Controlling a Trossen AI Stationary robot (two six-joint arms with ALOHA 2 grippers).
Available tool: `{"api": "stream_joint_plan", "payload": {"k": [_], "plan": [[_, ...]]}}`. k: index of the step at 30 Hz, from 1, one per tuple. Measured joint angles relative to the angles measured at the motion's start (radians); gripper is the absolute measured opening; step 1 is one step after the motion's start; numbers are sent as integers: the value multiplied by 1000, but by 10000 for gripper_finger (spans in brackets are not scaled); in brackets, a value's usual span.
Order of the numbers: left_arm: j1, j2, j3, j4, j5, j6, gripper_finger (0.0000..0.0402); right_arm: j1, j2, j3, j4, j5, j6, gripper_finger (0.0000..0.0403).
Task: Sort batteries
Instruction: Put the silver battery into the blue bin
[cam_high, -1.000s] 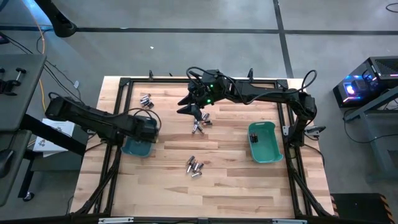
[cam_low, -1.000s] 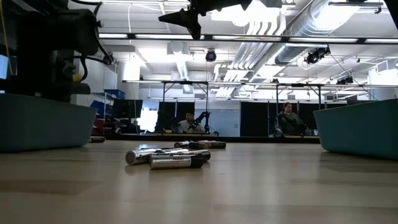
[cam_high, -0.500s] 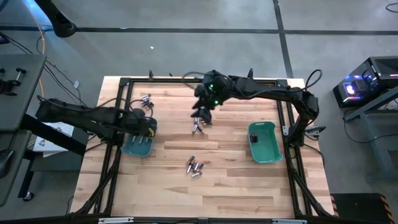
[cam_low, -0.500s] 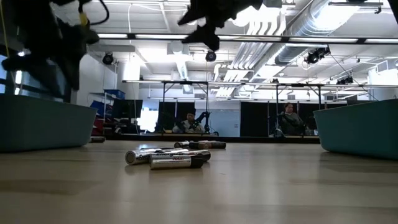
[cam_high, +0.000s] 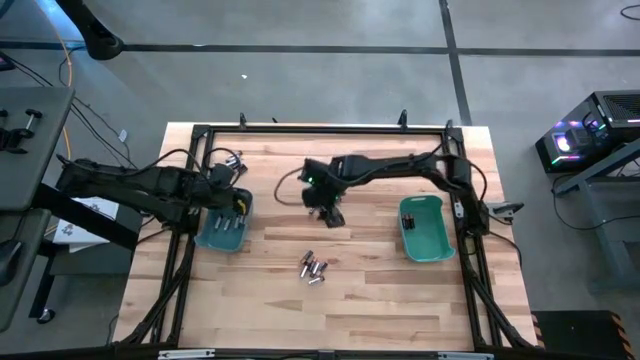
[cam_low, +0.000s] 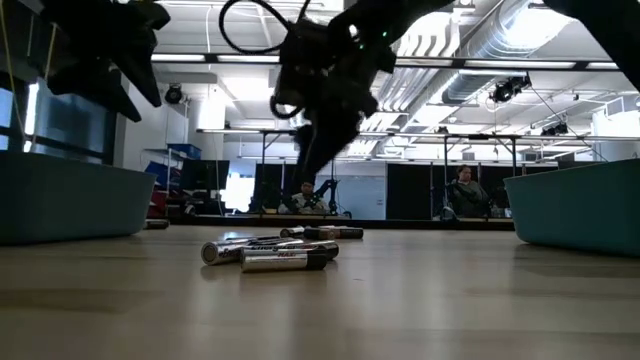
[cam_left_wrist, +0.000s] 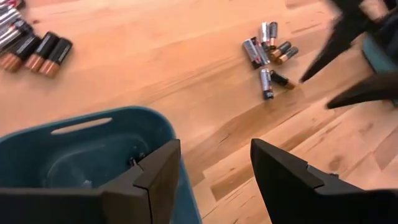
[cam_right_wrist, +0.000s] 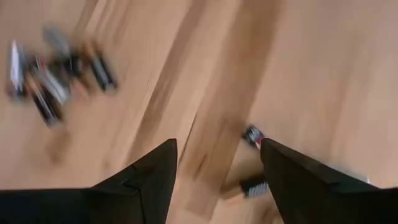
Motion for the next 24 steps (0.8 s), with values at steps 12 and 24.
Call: {"api": "stream_joint_plan", "payload": {"k": [12,24], "plan": [[0,0,0,20,0,27,186,29,123,0,67,208,-212,224],[0,0,0,20,4,39,186,-20,117,68,44,201,-246,224]]}}
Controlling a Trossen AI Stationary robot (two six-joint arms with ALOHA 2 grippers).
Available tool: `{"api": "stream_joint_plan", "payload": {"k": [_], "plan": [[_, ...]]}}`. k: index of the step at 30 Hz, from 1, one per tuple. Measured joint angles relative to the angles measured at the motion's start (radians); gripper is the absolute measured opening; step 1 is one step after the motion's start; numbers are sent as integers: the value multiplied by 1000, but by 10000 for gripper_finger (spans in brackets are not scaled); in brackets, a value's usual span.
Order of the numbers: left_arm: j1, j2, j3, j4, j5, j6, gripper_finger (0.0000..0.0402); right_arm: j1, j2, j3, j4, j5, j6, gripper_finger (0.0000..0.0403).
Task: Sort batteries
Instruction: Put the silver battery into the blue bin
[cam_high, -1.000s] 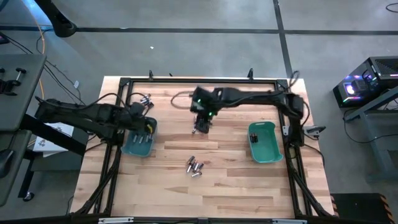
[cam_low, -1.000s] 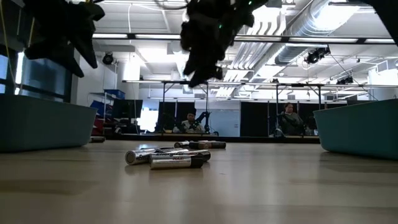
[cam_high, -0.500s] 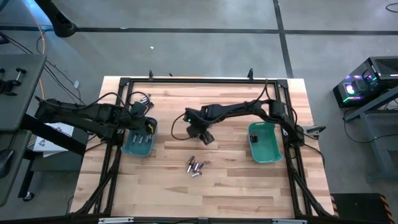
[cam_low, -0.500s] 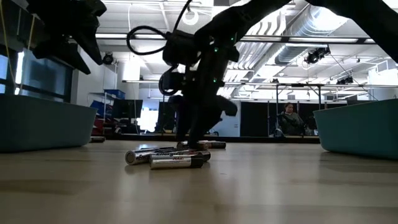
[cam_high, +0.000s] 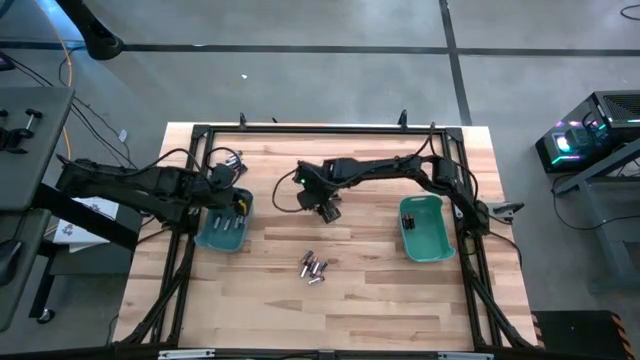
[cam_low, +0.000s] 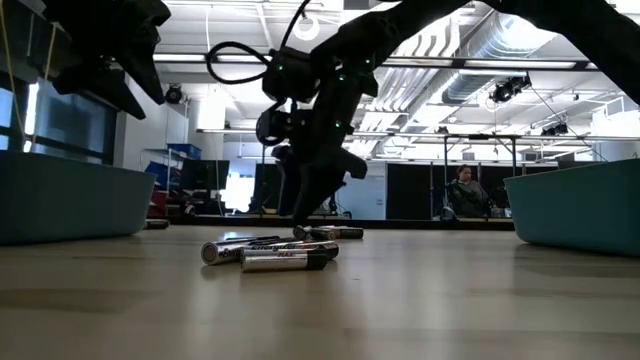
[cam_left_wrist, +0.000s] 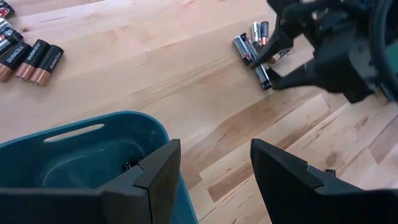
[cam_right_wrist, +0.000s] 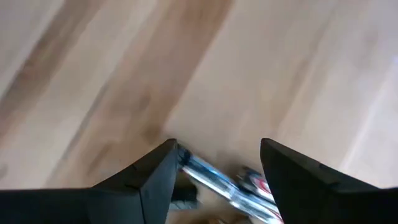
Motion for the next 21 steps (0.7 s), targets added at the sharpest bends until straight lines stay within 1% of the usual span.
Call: {"api": "stream_joint_plan", "payload": {"k": [4,9,21], "plan": [[0,0,0,0,1,0,186,-30,-1,7,-27,-42,-47,217],[0,0,0,0,2,0,186,-50,-1,-34,-43,-63,-52,191],[0,0,0,0,2,0,186,-19,0,-86,-1,-82,-42,134]]}}
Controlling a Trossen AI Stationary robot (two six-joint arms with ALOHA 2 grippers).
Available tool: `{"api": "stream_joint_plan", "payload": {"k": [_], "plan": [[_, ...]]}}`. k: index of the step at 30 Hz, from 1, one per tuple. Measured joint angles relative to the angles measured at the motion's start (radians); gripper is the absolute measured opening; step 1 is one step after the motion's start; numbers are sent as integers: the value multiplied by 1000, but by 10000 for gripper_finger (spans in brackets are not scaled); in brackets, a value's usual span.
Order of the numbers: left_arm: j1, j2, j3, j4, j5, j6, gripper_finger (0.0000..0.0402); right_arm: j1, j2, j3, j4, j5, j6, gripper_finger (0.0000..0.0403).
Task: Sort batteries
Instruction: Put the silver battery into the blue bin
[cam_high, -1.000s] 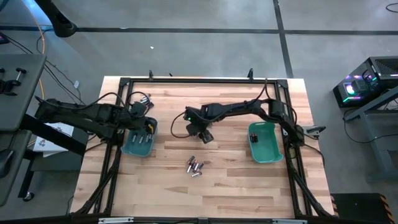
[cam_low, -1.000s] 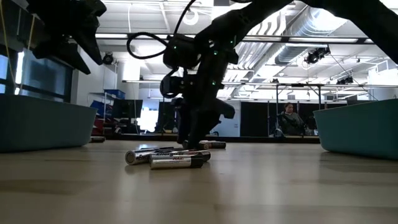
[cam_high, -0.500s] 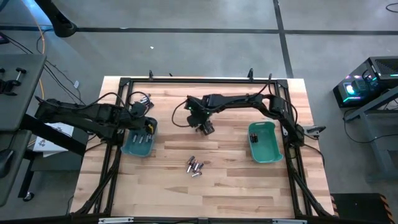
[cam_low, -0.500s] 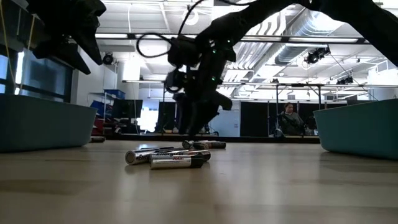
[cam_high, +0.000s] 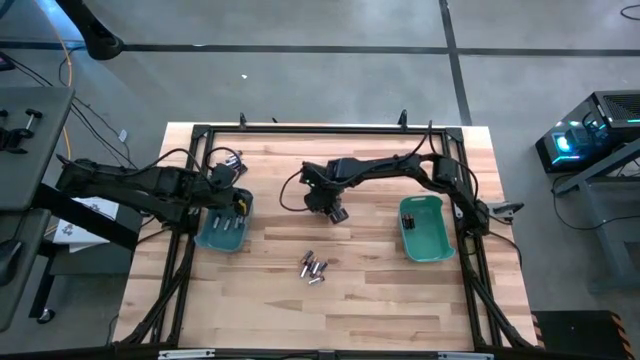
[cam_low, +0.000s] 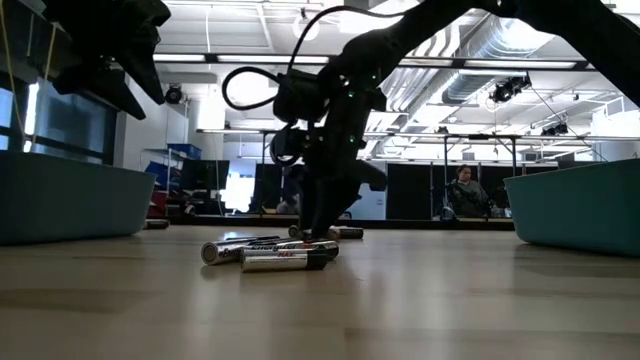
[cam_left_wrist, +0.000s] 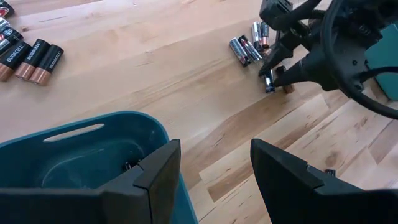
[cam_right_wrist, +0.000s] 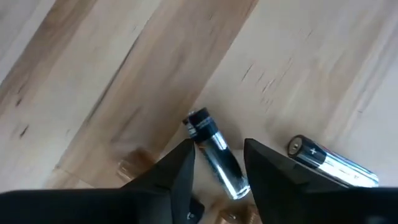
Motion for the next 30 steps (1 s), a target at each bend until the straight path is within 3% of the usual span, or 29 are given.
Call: {"api": "stream_joint_plan", "payload": {"k": [6,13,20,25,30], "plan": [[0,0,0,0,0,0,186,2,11,0,-6,-31,109,102],[0,-1,0,-1,2,4,186,0,12,0,36,-155,298,19],[-31,-72,0,-2,-19,6,186,-4,-8,-2,318,-360,594,20],[-90,-169,0,48,-103,46,186,-3,-45,-2,580,-407,769,20],[-136,-236,0,261,-195,212,186,-9,-101,-1,835,-417,1025,20]]}}
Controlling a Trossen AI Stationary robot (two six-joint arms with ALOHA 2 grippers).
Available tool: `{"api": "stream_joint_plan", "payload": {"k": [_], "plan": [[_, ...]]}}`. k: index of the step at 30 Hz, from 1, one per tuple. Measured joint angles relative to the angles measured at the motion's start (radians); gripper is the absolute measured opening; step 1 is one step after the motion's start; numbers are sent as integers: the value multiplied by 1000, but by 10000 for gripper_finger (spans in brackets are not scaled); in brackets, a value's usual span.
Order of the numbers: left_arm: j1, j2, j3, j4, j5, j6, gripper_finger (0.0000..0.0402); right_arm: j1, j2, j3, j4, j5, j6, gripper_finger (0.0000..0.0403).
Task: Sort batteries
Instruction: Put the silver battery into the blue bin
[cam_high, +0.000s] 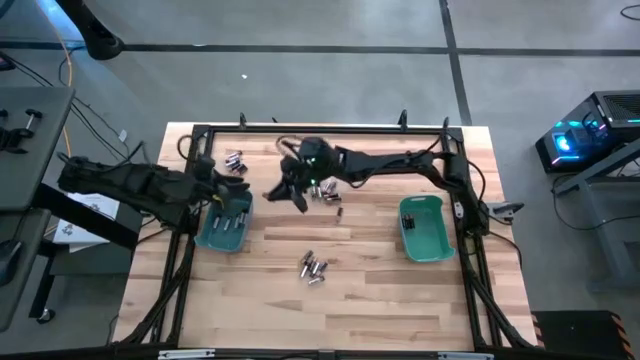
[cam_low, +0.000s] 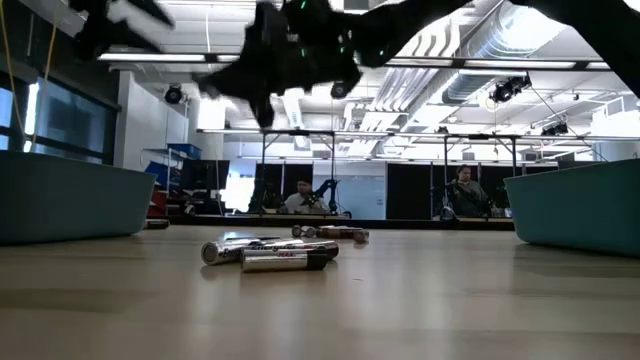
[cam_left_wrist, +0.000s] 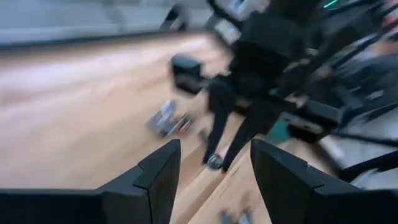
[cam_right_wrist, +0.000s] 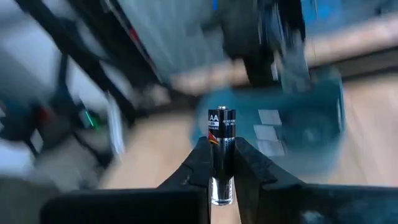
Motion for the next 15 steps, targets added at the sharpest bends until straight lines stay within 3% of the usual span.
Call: {"api": "stream_joint_plan", "payload": {"k": [8,15], "plan": [[-12,-4,1,330,-59,299,186,-40,-110,0,399,7,261,20],[-3,44,1,592,-66,506,186,-55,-166,3,571,83,292,20]]}}
